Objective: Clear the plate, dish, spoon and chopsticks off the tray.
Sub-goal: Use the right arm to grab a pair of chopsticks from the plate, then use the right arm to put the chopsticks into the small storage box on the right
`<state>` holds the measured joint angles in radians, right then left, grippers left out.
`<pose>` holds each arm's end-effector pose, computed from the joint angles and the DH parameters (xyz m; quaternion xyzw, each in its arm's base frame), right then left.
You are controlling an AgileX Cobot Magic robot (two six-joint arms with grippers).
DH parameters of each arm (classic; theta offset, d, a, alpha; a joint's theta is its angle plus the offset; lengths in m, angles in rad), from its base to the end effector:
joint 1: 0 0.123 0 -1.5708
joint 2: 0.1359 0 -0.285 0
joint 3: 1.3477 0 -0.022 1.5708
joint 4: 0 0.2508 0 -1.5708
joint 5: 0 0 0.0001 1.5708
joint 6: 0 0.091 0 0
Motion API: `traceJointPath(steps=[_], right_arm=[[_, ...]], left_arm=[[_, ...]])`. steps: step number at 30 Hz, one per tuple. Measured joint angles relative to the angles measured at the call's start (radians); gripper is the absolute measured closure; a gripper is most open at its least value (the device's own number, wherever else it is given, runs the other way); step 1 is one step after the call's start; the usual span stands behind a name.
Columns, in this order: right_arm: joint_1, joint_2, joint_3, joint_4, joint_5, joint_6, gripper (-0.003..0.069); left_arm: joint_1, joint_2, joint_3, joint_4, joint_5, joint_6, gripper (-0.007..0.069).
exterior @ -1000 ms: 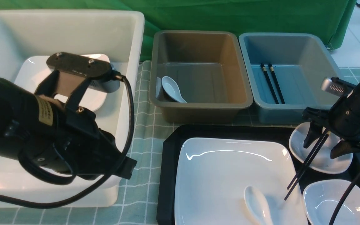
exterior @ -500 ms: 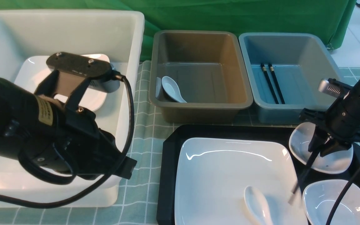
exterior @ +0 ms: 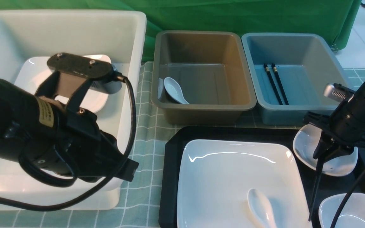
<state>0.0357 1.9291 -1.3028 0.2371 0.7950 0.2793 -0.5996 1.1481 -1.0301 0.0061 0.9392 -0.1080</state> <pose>0.3831 0.0290 0.1771 0.1915 0.9699 0.1108 0.1011 0.1836 -0.1250 0.3355 0.2334 0.9263 -0.0998 0.2786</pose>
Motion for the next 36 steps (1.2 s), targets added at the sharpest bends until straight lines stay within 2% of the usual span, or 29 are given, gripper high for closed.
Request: traceJointPath(steps=[10,17,23,28,31,36], right_arm=[[0.002,-0.073,0.0,0.026,0.064,0.0,0.0515],[0.008,-0.129,0.003,0.015,0.181,-0.011,0.0515],[0.011,-0.227,0.05,0.014,0.188,-0.021,0.0515],[0.012,-0.336,0.048,0.049,0.136,-0.091,0.0515],[-0.008,-0.328,-0.038,0.089,0.074,-0.12,0.0515],[-0.055,-0.155,-0.311,0.199,0.069,-0.169,0.0515]], left_arm=[[0.0,0.0,0.0,0.0,-0.01,0.0,0.0615],[0.0,0.0,-0.001,0.0,-0.042,0.0,0.0615],[0.0,0.0,-0.001,-0.006,-0.045,0.0,0.0615],[0.0,0.0,-0.001,-0.006,-0.049,0.0,0.0615],[0.0,0.0,-0.001,-0.006,-0.07,0.0,0.0615],[0.0,0.0,-0.001,-0.033,-0.088,0.0,0.0615]])
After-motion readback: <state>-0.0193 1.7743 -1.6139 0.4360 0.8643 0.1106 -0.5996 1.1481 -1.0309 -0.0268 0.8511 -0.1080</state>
